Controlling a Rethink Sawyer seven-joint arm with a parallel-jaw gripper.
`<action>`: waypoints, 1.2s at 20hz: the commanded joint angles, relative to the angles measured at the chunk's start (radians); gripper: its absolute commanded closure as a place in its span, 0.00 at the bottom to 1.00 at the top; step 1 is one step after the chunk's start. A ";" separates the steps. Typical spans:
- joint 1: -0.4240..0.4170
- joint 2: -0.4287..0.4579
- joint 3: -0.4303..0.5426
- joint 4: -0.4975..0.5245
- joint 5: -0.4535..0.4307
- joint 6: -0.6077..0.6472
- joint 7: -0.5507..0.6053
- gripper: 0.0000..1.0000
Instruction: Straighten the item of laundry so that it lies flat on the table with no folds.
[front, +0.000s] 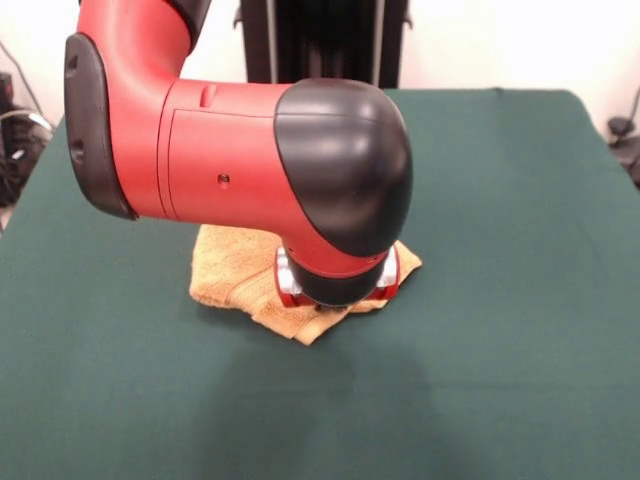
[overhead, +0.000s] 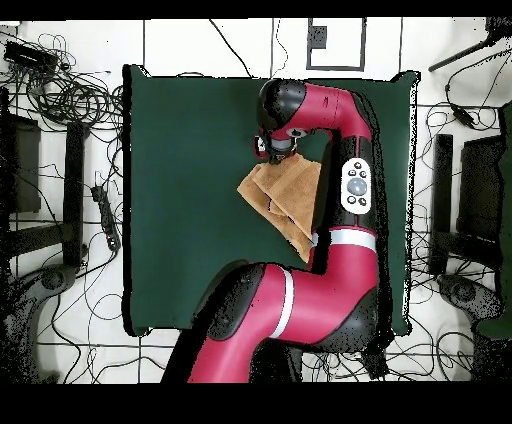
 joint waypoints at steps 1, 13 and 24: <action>0.007 0.036 0.077 0.168 0.039 -0.142 -0.004 1.00; 0.013 0.055 0.069 0.139 0.036 -0.115 0.002 0.00; 0.018 0.075 0.066 0.096 0.025 -0.109 -0.047 0.00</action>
